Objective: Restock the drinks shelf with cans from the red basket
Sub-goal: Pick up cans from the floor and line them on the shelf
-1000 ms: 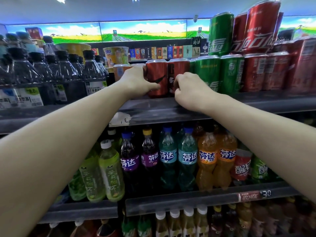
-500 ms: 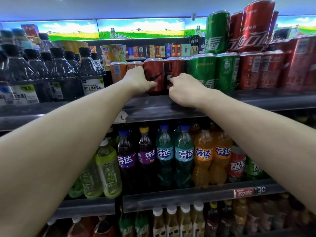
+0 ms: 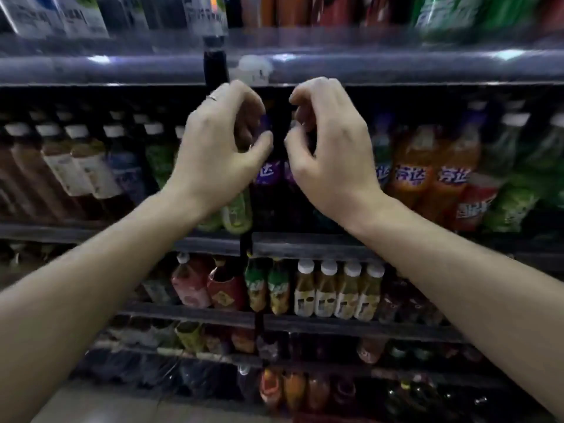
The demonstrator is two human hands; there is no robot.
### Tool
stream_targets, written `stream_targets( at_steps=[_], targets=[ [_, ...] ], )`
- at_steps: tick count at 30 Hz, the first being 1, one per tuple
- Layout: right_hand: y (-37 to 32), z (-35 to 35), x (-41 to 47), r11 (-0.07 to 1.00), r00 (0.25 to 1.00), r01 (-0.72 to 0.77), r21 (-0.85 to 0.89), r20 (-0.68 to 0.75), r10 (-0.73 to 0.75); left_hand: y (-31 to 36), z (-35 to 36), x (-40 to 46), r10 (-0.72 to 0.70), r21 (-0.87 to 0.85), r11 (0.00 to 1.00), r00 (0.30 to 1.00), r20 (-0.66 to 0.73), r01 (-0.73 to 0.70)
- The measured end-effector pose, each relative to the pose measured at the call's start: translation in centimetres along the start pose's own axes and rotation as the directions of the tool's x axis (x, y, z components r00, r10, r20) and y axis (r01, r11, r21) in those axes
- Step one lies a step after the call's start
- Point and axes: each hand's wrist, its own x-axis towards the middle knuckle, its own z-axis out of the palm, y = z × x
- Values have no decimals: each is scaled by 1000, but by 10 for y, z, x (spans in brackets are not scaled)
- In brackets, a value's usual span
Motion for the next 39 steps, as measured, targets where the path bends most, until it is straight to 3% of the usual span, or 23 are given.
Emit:
stream_targets(
  at_steps=[2, 5, 8, 11, 16, 19, 23, 27, 30, 32, 35, 39],
  targets=[
    [-5, 24, -45, 990, 987, -115, 79, 119, 105, -23, 15, -61, -128, 43, 992, 982, 139, 123],
    [-8, 63, -118, 939, 906, -321, 127, 332, 264, -58, 37, -150, -334, 125, 943, 888, 316, 310],
    [-8, 99, -198, 864, 757, -501, 58, 514, 404, -83, 49, -228, -484, 196, 874, 765, 425, 445],
    [-10, 128, -276, 743, 548, -666, -64, 633, 546, -108, 54, -299, -594, 246, 793, 621, 512, 557],
    [-20, 170, -406, 548, 236, -778, -308, 665, 708, -153, 74, -416, -698, 359, 646, 331, 635, 674],
    [-20, 197, -496, 459, 104, -789, -408, 648, 754, -184, 99, -495, -701, 451, 615, 186, 689, 647],
    [-17, 230, -638, 330, -108, -767, -550, 617, 779, -217, 150, -620, -688, 505, 594, 69, 723, 626],
    [-5, 263, -787, 225, -280, -713, -664, 564, 776, -244, 218, -759, -603, 523, 682, -11, 797, 512],
    [12, 295, -886, 208, -336, -680, -704, 551, 764, -264, 276, -861, -543, 546, 745, -126, 830, 383],
    [27, 320, -949, 269, -335, -654, -708, 588, 736, -274, 314, -921, -474, 509, 811, -186, 861, 288],
    [60, 360, -1025, 371, -324, -600, -709, 639, 698, -295, 370, -995, -383, 412, 899, -192, 904, 146],
    [105, 404, -1081, 504, -308, -422, -754, 642, 702, -318, 432, -1060, -255, 256, 967, -118, 960, -4]
  ],
)
